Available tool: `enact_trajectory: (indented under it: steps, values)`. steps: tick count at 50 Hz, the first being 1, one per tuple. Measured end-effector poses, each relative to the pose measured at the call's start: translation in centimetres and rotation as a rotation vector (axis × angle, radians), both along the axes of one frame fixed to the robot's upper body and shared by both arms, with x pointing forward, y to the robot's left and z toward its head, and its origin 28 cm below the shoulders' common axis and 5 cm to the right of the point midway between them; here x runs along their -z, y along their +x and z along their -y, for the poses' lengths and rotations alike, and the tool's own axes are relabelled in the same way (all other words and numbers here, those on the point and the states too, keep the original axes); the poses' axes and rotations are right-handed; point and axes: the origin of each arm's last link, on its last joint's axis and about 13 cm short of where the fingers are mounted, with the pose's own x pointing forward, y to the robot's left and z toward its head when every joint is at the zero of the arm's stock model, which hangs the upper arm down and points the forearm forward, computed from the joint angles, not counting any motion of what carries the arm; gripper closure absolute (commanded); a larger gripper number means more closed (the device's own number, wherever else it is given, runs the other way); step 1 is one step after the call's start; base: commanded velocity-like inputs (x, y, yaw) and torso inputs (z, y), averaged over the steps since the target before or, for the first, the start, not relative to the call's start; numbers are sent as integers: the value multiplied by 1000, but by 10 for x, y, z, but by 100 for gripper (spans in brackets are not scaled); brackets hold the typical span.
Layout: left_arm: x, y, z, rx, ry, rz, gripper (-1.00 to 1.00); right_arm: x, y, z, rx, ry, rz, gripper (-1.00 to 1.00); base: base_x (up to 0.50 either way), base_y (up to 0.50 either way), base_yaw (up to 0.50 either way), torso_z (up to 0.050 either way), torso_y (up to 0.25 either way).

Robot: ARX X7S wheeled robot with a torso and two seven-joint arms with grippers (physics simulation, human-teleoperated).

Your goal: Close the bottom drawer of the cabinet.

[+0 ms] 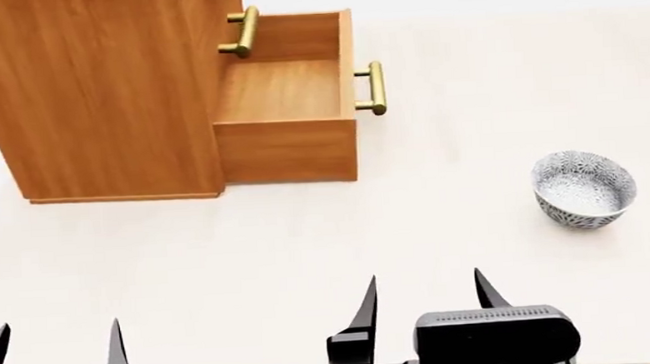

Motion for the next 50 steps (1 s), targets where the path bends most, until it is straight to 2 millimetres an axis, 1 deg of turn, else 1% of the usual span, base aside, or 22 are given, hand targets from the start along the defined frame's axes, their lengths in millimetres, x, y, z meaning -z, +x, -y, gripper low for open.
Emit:
enact_trajectory:
  steps: [10,12,39,50]
  values:
    - [1,0,0,-1,2,-2,-100,0,0,0,-3,7,-1,-100,0,500,0,0,0]
    - [1,0,0,-2,5,-3,-100,0,0,0,-5,8,-2,-100,0,199,0,0,0]
    - [3,0,0,-3,6,-6,-100,0,1,-1,-5,46,-24,-100,8,1,0,0,0]
    - [4,0,-1,-6,8,-6,-100,-1,1,-2,-25,58,-15,-100,442,-17,0,0,0]
